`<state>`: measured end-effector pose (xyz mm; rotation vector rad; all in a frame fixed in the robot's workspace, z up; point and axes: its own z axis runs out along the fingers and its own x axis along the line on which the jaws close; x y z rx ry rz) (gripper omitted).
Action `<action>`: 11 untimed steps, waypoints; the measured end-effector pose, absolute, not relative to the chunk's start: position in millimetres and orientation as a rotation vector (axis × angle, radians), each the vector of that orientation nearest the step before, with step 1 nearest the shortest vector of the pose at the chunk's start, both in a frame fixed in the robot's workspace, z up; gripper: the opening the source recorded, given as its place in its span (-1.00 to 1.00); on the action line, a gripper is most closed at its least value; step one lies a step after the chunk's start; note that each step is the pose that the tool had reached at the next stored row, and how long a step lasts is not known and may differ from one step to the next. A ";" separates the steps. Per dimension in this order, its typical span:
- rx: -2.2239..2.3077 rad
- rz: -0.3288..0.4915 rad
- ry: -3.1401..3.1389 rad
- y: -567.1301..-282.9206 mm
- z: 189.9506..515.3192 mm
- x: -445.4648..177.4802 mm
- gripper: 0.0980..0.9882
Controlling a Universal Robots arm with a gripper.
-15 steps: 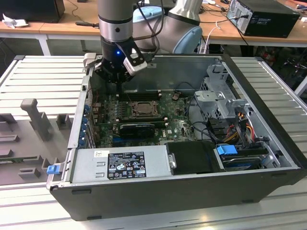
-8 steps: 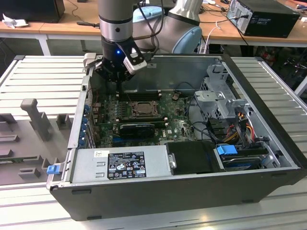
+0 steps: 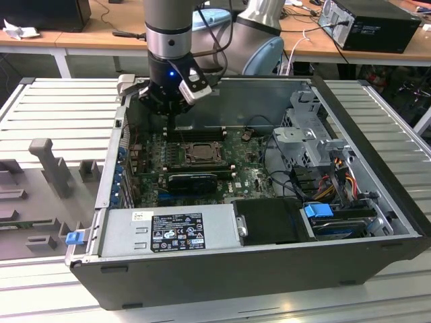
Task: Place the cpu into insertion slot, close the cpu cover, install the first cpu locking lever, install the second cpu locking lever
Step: 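Install the first cpu locking lever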
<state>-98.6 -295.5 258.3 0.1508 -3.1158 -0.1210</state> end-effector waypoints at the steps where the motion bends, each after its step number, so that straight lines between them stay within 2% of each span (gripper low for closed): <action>1: 0.151 -0.121 -3.116 -295.5 258.2 -96.1 -0.98; 11: 0.151 -0.119 -3.116 -295.5 258.2 -79.4 -0.98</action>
